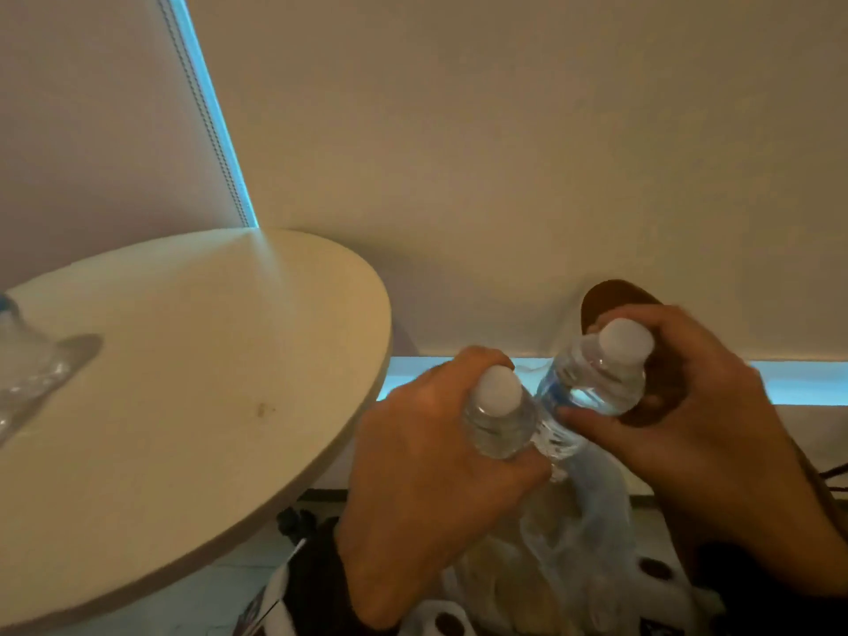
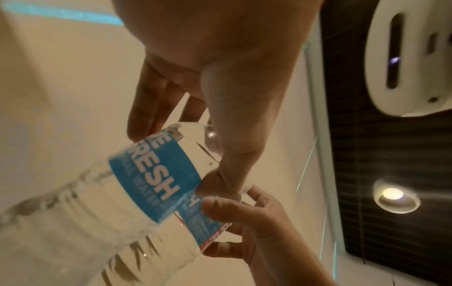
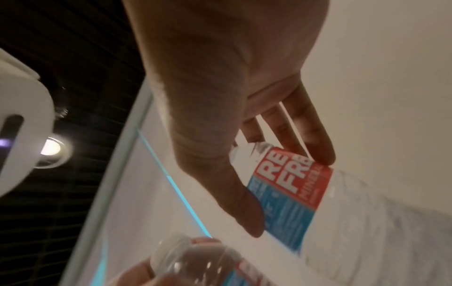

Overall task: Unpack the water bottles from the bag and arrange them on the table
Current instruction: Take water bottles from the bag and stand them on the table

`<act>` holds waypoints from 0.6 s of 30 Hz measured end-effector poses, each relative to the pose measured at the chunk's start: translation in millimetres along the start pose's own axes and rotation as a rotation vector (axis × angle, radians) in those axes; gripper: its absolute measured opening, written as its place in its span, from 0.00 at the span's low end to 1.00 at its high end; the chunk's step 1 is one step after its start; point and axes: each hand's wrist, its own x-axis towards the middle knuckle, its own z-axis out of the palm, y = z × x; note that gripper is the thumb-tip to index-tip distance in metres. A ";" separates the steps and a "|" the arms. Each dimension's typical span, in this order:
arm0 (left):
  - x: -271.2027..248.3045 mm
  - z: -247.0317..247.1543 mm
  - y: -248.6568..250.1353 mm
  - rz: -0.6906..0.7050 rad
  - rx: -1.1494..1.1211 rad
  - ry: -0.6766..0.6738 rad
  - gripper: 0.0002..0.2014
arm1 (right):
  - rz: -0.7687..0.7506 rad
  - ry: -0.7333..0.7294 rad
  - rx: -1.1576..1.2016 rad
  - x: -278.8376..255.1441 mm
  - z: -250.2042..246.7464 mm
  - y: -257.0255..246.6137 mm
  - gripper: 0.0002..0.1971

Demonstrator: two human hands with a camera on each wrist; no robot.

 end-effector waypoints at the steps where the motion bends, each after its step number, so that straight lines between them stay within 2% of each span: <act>1: -0.9 -20.5 6.3 0.009 0.033 0.052 0.25 | -0.043 0.005 0.043 11.4 -2.3 -14.6 0.31; 8: -15.5 -141.8 11.5 -0.040 0.097 0.289 0.26 | -0.336 -0.078 0.226 91.2 21.5 -100.8 0.34; 13: -29.4 -205.5 -14.6 -0.105 0.146 0.384 0.27 | -0.471 -0.256 0.277 132.6 88.1 -150.7 0.30; 18: -45.4 -241.3 -54.6 -0.246 0.217 0.479 0.28 | -0.505 -0.406 0.274 148.2 168.1 -186.0 0.30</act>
